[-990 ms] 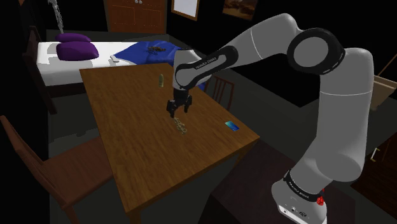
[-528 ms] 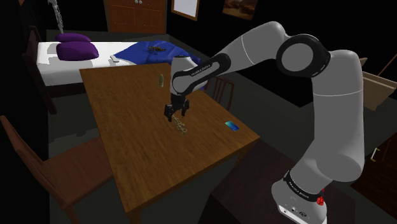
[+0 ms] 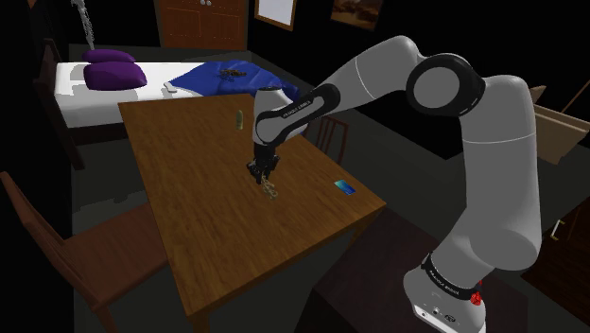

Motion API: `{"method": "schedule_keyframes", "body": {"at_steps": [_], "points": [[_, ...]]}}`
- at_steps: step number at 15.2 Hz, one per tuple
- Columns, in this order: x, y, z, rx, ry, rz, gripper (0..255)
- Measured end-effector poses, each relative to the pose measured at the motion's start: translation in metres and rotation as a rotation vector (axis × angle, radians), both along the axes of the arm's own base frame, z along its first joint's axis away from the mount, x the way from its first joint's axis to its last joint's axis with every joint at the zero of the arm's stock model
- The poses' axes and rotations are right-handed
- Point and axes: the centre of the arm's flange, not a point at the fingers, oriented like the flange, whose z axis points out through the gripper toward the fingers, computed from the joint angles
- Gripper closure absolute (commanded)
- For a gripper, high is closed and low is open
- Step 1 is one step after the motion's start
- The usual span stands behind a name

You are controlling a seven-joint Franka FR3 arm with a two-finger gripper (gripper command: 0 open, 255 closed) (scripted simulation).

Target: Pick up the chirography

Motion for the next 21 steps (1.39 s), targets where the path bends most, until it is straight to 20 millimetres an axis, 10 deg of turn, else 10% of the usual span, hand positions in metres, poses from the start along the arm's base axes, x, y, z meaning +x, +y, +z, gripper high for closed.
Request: {"method": "schedule_keyframes", "body": {"at_steps": [21], "points": [[0.0,0.001,0.077,0.0,0.0,0.0,255]]}}
